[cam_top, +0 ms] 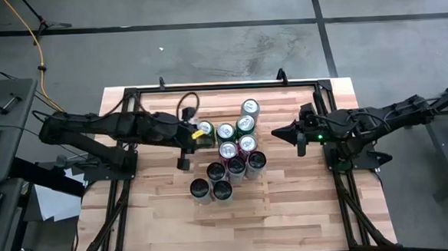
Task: Place canned beverage on shelf
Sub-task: Adjust the soda cans
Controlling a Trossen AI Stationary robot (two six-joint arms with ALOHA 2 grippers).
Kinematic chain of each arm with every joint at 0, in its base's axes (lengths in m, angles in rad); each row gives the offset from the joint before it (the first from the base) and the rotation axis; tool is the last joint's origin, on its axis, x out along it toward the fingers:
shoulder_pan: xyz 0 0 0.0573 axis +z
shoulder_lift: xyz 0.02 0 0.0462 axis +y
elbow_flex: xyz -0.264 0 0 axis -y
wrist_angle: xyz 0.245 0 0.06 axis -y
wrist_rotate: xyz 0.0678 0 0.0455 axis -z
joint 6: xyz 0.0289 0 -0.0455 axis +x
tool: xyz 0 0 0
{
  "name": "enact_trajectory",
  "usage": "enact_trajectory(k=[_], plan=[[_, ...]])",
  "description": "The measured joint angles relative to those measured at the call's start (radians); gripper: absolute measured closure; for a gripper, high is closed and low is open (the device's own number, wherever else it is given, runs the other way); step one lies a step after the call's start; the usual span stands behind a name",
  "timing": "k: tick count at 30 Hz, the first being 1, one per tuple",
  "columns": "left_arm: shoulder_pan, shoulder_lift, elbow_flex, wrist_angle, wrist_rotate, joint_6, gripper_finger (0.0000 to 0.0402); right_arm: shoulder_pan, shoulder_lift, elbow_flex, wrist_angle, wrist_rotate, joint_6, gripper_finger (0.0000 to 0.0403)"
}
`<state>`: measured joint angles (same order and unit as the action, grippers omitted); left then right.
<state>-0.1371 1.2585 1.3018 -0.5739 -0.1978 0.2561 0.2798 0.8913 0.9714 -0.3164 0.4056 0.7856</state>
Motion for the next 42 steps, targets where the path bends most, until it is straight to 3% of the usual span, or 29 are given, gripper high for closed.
enact_trajectory(k=[8,12,16,19,21,25,29,35,42], plan=[[-0.001,-0.098,0.0,0.002,-0.001,-0.106,0.0397,0.0,0.0,0.0,0.0,-0.032,0.001,0.0403],[-0.013,-0.148,0.0,-0.048,-0.09,-0.202,0.04,0.0,0.0,0.0,0.0,-0.032,0.002,0.0403],[-0.033,-0.184,0.0,-0.201,-0.189,-0.325,0.0401,0.0,0.0,0.0,0.0,-0.032,0.0,0.0403],[-0.051,-0.196,0.0,-0.327,-0.199,-0.456,0.0401,0.0,0.0,0.0,-0.001,-0.032,-0.001,0.0403],[-0.068,-0.199,0.0,-0.37,-0.154,-0.514,0.0401,0.0,0.0,0.0,-0.003,-0.032,-0.005,0.0403],[-0.117,-0.192,0.0,-0.336,-0.044,-0.572,0.0401,-0.002,0.0,0.0,-0.027,-0.032,-0.009,0.0403],[-0.142,-0.141,0.0,-0.313,-0.049,-0.646,0.0401,-0.006,0.0,0.0,-0.047,-0.031,-0.008,0.0403],[-0.133,-0.029,0.0,-0.151,-0.058,-0.731,0.0401,-0.006,0.0,0.0,-0.056,-0.013,-0.005,0.0403],[-0.09,0.042,0.0,-0.081,-0.05,-0.796,0.0401,-0.005,0.0,0.001,-0.219,-0.014,0.034,0.0403]])
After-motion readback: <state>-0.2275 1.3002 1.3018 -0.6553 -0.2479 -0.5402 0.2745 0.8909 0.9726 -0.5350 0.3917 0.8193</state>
